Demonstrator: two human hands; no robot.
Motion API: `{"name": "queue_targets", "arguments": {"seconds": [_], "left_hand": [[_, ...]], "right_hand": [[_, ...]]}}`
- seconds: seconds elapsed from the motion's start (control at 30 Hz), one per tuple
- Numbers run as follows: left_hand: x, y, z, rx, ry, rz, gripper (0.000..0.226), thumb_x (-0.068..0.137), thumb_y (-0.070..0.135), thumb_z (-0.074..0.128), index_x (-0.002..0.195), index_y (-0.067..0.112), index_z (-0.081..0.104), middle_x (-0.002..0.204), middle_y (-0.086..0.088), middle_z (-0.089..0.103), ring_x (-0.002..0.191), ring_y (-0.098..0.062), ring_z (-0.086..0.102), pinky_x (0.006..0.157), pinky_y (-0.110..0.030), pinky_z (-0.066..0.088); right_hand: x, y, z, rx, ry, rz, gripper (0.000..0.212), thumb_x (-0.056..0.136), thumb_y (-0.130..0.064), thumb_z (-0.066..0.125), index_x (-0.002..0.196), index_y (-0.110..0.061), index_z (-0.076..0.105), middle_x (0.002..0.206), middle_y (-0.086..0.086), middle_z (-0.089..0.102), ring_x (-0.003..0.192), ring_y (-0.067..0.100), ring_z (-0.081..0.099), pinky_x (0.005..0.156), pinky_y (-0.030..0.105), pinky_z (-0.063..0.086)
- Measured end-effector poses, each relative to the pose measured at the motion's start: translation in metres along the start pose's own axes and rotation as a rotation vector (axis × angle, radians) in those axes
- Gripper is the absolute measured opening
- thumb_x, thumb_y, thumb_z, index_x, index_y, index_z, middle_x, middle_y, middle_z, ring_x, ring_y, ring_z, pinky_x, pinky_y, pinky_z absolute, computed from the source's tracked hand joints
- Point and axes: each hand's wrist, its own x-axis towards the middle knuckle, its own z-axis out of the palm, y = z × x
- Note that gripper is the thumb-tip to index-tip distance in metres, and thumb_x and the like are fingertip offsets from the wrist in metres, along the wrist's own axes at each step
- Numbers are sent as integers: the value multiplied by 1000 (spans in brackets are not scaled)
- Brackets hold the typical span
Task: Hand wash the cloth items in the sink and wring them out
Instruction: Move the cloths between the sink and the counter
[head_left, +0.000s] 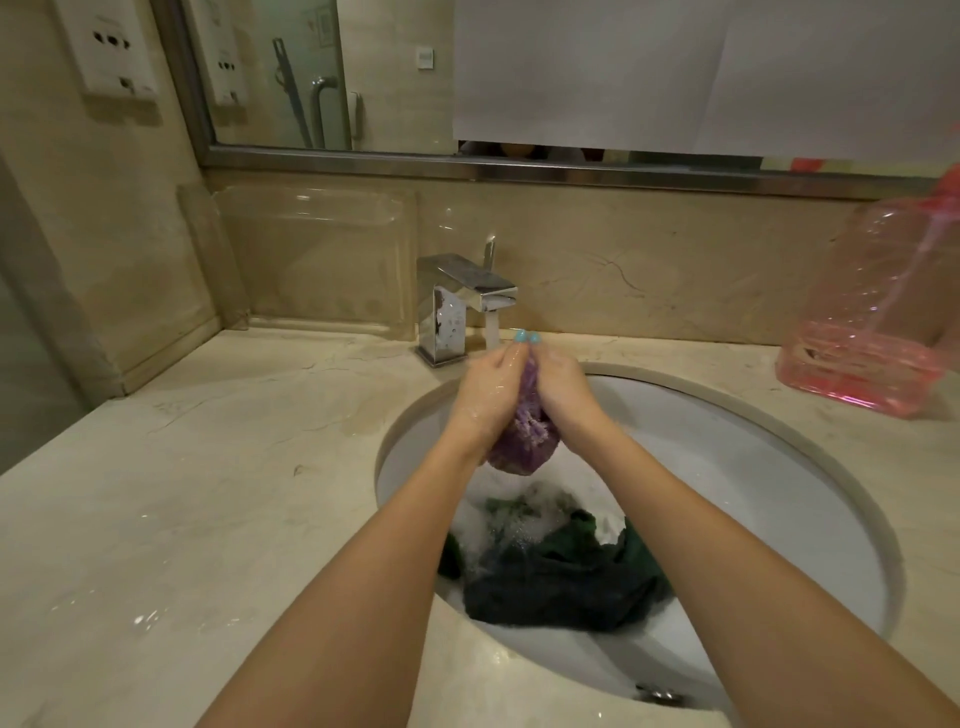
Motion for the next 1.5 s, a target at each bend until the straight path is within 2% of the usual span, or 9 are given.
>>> {"name": "queue_targets", "arguments": {"seconds": [0.13, 0.3, 0.57, 0.77, 0.97, 1.07, 1.27, 1.37, 1.5], "left_hand": [[15, -7, -18, -174, 288, -151, 37, 99, 27, 44, 69, 10, 58, 69, -7, 59, 71, -22, 55, 69, -32, 43], [22, -16, -26, -327, 370, -242, 41, 101, 31, 42, 68, 13, 59, 71, -7, 61, 76, -25, 60, 81, -38, 51], [21, -13, -7, -127, 377, 124, 31, 107, 32, 30, 98, 10, 50, 83, 6, 51, 77, 0, 50, 72, -25, 41], [27, -24, -18, -34, 271, 46, 21, 105, 30, 34, 107, 13, 46, 100, -4, 58, 97, -22, 59, 73, -28, 45], [18, -26, -2, 327, 159, 166, 33, 100, 46, 42, 110, 15, 47, 100, -3, 63, 94, -24, 62, 83, -40, 51], [19, -18, 1, 266, 243, 207, 16, 102, 33, 44, 96, 18, 43, 91, -3, 60, 86, -23, 60, 78, -40, 50], [20, -23, -21, -175, 191, -213, 26, 101, 32, 39, 97, 13, 57, 86, -3, 61, 81, -24, 62, 73, -32, 56], [11, -23, -7, -136, 167, -205, 35, 95, 41, 46, 77, 17, 64, 88, -11, 70, 90, -34, 68, 88, -52, 55], [-5, -5, 11, -71, 118, -69, 41, 101, 36, 46, 75, 10, 63, 76, -11, 67, 75, -22, 66, 75, -37, 54]], "right_hand": [[-12, -6, 24, -488, 30, -293, 24, 102, -16, 39, 89, -12, 59, 81, -1, 55, 76, 17, 55, 57, 20, 38], [-20, -4, 33, -10, -68, -203, 38, 103, -23, 38, 71, -14, 56, 70, 1, 57, 68, 15, 53, 62, 29, 41], [-14, 12, 13, 219, -285, 392, 73, 94, -70, 19, 133, -19, 54, 126, 13, 63, 115, 30, 60, 91, 40, 52], [0, 21, 2, 253, -119, 126, 39, 101, -46, 43, 131, -24, 54, 113, 6, 69, 96, 24, 70, 82, 41, 59], [13, 19, -2, 224, 308, -23, 25, 103, -30, 40, 109, -15, 58, 115, 7, 61, 104, 25, 61, 92, 41, 52], [3, 17, 5, 136, 190, -179, 19, 101, -27, 45, 93, -18, 60, 95, 1, 65, 88, 16, 64, 77, 25, 53], [-31, -2, 29, -82, 11, -370, 24, 98, -26, 52, 79, -15, 62, 73, 1, 64, 70, 15, 61, 60, 27, 47], [-22, -2, 24, -26, 133, -265, 35, 98, -20, 48, 65, -15, 55, 62, 1, 56, 57, 13, 49, 52, 25, 38], [5, 8, 3, -26, 228, -52, 34, 98, -18, 47, 65, -15, 53, 66, 2, 54, 65, 17, 52, 59, 29, 41]]}}
